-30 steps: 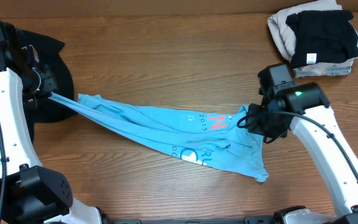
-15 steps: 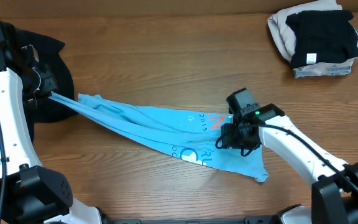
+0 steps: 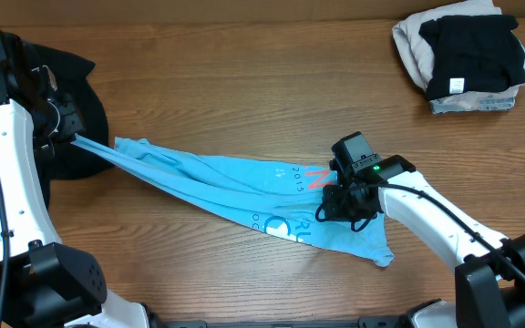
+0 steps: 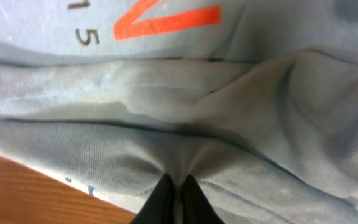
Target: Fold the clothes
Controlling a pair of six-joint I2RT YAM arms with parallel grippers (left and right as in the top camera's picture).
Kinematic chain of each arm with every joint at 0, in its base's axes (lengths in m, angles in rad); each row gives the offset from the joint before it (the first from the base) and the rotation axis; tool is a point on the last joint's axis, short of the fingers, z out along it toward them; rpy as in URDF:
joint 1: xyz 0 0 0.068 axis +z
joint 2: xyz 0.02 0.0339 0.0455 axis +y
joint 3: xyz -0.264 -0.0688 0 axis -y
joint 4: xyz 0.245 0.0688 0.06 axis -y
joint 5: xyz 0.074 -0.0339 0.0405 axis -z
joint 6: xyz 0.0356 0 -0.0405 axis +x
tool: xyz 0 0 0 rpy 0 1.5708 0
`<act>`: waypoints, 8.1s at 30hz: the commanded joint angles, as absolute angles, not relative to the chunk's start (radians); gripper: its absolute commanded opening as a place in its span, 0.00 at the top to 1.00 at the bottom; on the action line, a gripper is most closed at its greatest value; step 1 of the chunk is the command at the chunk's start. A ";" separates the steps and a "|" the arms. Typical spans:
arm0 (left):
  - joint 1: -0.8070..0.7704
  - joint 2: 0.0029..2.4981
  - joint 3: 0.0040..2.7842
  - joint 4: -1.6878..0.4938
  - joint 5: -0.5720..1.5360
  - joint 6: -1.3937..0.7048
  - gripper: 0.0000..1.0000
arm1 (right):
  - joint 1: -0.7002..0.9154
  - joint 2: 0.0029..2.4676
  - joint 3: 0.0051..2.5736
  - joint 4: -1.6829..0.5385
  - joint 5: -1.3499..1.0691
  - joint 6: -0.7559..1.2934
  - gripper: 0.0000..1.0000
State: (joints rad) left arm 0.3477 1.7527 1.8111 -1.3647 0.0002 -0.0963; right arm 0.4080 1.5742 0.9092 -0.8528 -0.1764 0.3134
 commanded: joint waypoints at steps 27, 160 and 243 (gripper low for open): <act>0.353 1.745 1.855 -1.548 -0.006 -0.074 0.96 | 0.395 1.143 1.309 -1.595 -0.010 0.551 0.96; 0.360 1.170 1.433 -1.529 -0.066 -0.215 0.96 | -0.028 1.134 1.349 -1.629 0.002 0.339 0.96; 0.210 2.068 1.910 -0.796 0.089 0.075 0.00 | 0.096 1.973 1.848 -0.620 0.042 -0.174 0.21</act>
